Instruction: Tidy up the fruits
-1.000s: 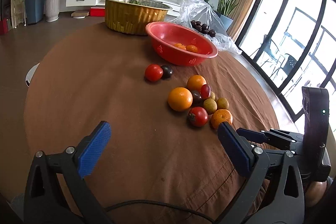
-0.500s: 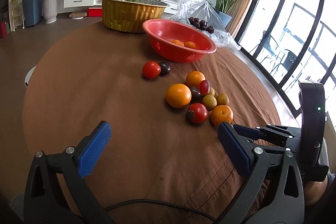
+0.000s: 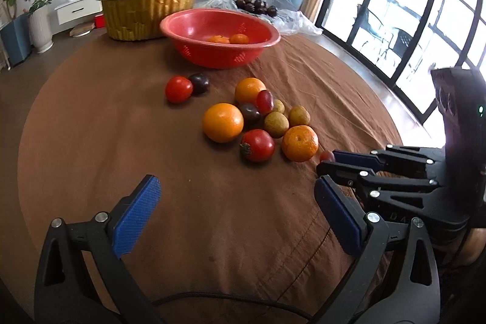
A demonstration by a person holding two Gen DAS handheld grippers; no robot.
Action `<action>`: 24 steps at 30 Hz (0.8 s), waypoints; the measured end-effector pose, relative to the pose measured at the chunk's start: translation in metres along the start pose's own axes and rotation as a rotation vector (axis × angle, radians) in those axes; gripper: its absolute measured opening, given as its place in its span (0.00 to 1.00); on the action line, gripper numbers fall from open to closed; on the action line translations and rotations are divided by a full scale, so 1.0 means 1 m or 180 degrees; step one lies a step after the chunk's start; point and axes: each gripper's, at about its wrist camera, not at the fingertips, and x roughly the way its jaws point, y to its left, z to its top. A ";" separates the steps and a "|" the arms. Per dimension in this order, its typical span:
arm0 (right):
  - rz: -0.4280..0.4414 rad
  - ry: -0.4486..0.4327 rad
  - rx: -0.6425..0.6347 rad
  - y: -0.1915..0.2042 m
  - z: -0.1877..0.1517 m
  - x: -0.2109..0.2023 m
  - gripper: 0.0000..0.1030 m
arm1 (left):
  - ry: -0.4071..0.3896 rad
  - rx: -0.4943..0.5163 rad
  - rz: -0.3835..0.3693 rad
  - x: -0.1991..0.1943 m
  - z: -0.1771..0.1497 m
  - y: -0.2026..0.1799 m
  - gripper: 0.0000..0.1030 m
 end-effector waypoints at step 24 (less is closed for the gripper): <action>0.0342 -0.0160 0.0391 -0.036 -0.003 -0.009 0.22 | 0.0545 -0.0363 -0.0596 0.055 0.067 0.049 0.59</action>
